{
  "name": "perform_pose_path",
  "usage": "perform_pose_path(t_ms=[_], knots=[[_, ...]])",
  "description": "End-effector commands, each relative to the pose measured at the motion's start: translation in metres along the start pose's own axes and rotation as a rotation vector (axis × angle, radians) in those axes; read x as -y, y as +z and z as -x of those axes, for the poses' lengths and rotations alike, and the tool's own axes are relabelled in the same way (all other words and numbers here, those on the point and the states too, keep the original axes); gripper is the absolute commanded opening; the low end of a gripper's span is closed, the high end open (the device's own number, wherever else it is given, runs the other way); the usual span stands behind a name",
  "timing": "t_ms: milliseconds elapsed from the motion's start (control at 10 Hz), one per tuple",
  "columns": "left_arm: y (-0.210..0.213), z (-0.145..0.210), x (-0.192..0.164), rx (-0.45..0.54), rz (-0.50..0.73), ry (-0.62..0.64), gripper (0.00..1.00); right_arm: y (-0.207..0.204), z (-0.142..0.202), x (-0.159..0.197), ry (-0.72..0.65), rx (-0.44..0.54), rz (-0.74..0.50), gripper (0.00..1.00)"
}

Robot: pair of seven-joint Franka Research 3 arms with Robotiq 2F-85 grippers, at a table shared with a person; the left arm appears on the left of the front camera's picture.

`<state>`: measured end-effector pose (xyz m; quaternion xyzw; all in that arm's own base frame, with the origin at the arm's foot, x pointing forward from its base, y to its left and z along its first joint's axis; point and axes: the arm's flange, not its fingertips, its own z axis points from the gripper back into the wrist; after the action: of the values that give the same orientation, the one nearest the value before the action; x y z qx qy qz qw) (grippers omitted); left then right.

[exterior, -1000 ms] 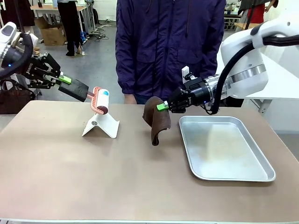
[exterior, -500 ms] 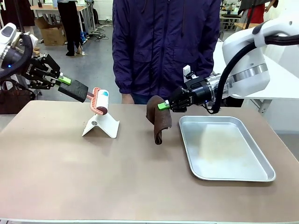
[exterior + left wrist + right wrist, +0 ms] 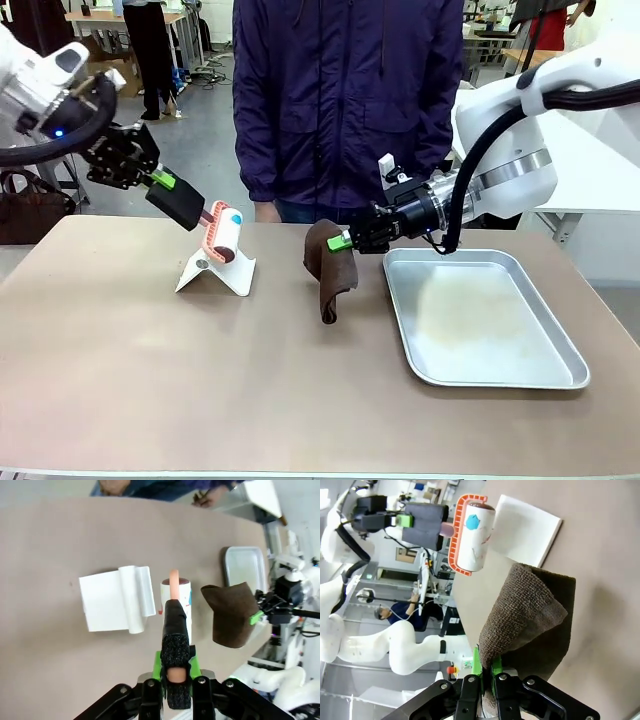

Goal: Clean the surface of the table.
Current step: Return the Lint Roller and towel to their original positions.

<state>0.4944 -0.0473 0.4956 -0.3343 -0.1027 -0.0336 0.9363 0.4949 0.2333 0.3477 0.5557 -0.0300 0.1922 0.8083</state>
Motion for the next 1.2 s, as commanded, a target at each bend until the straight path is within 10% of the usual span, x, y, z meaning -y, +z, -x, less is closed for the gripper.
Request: perform_pose_path(t_ms=[0, 600, 1100], knots=[[-0.008, -0.02, 0.006, -0.046, -0.054, 0.007, 0.22, -0.014, 0.009, -0.001, 0.007, 0.001, 0.075, 0.08], [-0.049, -0.052, 0.017, -0.151, -0.13, 0.026, 0.22, -0.016, 0.015, 0.001, -0.008, 0.004, 0.108, 0.08], [-0.061, -0.042, 0.021, -0.047, -0.178, 0.09, 0.22, -0.017, 0.02, -0.006, 0.049, 0.062, 0.15, 0.08]])
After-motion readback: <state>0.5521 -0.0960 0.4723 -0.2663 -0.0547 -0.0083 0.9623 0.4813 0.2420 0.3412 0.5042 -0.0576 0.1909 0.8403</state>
